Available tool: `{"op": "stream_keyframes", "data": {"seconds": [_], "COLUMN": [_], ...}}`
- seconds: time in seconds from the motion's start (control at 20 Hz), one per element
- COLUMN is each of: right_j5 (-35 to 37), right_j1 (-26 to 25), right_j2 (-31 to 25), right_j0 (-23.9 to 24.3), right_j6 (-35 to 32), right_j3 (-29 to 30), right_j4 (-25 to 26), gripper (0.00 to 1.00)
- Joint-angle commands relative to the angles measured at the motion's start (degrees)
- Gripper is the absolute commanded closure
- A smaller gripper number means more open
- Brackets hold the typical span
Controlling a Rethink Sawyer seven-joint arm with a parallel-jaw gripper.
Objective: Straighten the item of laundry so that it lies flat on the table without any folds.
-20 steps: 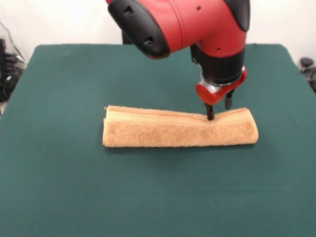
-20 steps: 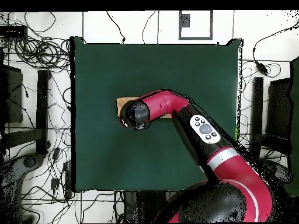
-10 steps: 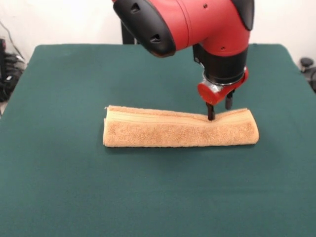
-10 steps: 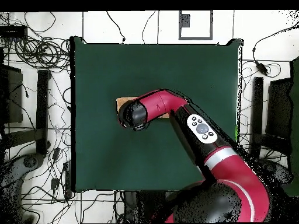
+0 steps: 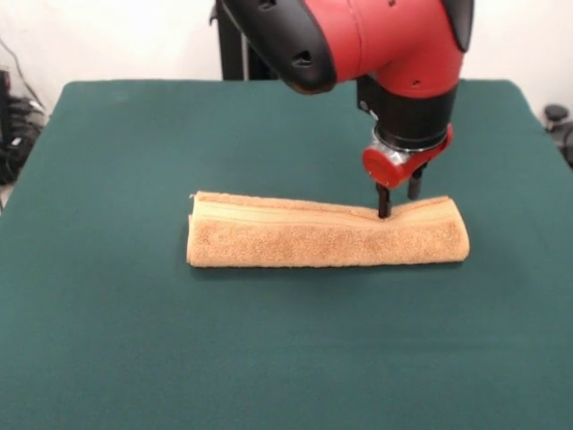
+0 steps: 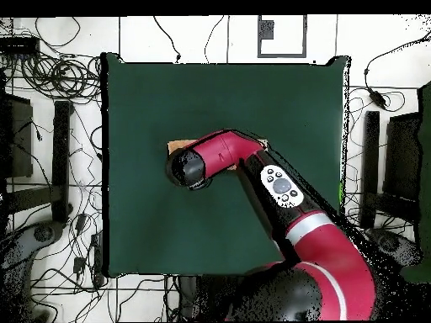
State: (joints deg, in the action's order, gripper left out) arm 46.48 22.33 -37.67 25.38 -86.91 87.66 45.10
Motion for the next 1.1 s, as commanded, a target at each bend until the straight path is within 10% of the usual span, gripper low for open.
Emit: {"op": "stream_keyframes", "data": {"seconds": [0.05,1.1], "right_j5": [-9.6,-13.5], "right_j1": [-3.7,-3.8], "right_j2": [5.0,9.1], "right_j0": [-5.3,-7.1], "right_j6": [-13.1,-9.9], "right_j3": [3.2,2.4], "right_j4": [0.4,-4.5], "gripper": [0.00,0.00]}}
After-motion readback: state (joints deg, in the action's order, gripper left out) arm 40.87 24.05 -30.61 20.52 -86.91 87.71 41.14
